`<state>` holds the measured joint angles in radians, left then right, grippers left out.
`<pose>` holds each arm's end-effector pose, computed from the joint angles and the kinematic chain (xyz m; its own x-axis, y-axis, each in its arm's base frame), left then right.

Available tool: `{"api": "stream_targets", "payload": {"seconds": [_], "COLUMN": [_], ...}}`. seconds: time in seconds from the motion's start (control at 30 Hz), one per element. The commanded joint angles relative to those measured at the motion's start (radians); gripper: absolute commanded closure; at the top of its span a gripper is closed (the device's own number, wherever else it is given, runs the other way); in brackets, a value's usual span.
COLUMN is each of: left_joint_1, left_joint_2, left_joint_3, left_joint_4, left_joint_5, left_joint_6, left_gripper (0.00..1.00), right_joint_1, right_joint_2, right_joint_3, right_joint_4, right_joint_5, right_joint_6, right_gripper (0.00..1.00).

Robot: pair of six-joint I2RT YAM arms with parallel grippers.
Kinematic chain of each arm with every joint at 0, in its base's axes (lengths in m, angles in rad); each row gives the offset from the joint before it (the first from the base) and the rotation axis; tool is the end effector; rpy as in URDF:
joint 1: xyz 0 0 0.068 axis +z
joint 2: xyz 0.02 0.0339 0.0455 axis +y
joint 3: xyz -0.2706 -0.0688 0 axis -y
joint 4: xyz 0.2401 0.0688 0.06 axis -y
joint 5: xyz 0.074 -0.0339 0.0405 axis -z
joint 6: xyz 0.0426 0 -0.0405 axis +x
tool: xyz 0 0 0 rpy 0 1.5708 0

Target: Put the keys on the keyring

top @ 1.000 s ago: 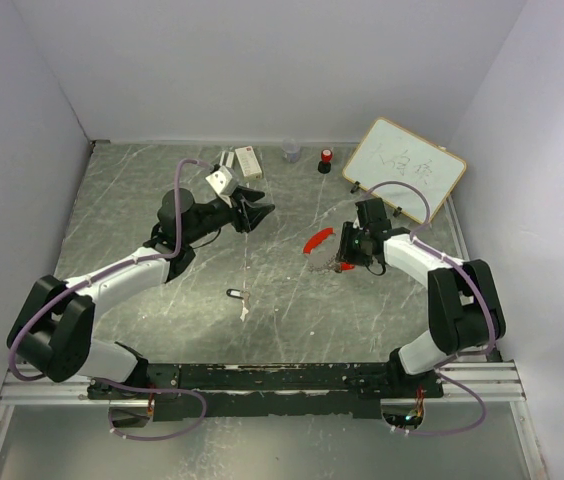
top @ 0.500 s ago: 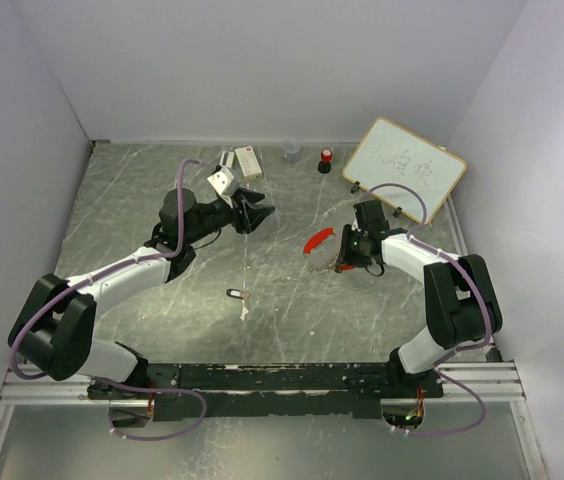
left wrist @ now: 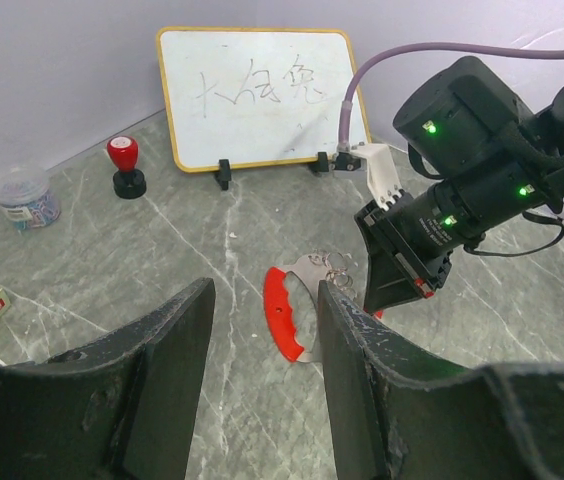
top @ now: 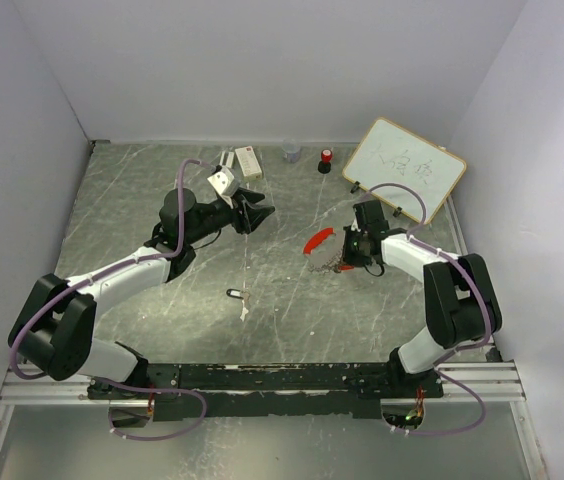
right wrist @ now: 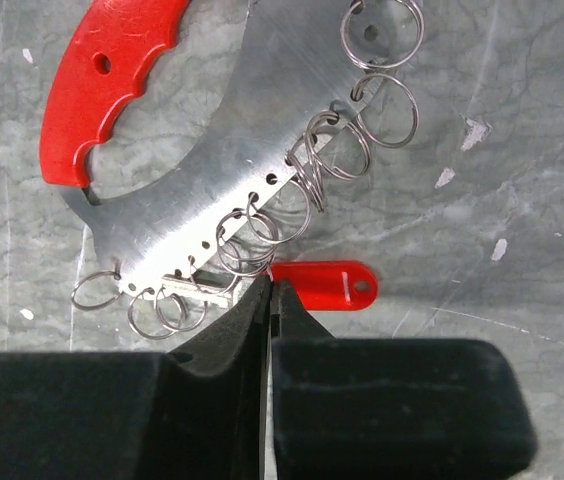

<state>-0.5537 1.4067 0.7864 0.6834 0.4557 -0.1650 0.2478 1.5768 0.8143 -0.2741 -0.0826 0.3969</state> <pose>0.2607 -0.1832 0.2968 -0.0860 -0.1202 -0.9890 0.8431 0.5201 -0.1366 0.2861 0.0760 0.1614 -0.8798 0.1748 -0.4421 0.0595 0.9631 0.2623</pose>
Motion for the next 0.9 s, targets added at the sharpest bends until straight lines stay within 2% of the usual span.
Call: {"api": "stream_targets", "payload": {"seconds": [0.0, 0.23, 0.47, 0.63, 0.87], "left_joint_1": [-0.009, -0.012, -0.017, -0.017, -0.018], "left_joint_2": [0.011, 0.032, 0.029, 0.034, 0.048], "left_joint_3": [0.020, 0.021, 0.031, 0.045, 0.062], "left_joint_4": [0.011, 0.055, 0.078, 0.100, 0.136], "left_joint_5": [-0.007, 0.005, 0.009, 0.023, 0.076], "left_joint_6": [0.002, -0.025, -0.024, -0.022, -0.027], "left_gripper": [0.44, 0.44, 0.44, 0.44, 0.44], "right_joint_1": [0.001, 0.017, 0.016, 0.018, 0.034], "right_joint_2": [-0.065, -0.207, -0.264, -0.295, -0.343], "right_joint_3": [0.016, 0.054, 0.136, 0.180, 0.180], "right_joint_4": [-0.017, -0.027, -0.057, -0.037, 0.089], "right_joint_5": [0.027, 0.033, 0.004, -0.077, -0.242], "right_joint_6": [-0.048, -0.160, -0.258, -0.306, -0.353], "right_gripper": [1.00, 1.00, 1.00, 1.00, 1.00]}}
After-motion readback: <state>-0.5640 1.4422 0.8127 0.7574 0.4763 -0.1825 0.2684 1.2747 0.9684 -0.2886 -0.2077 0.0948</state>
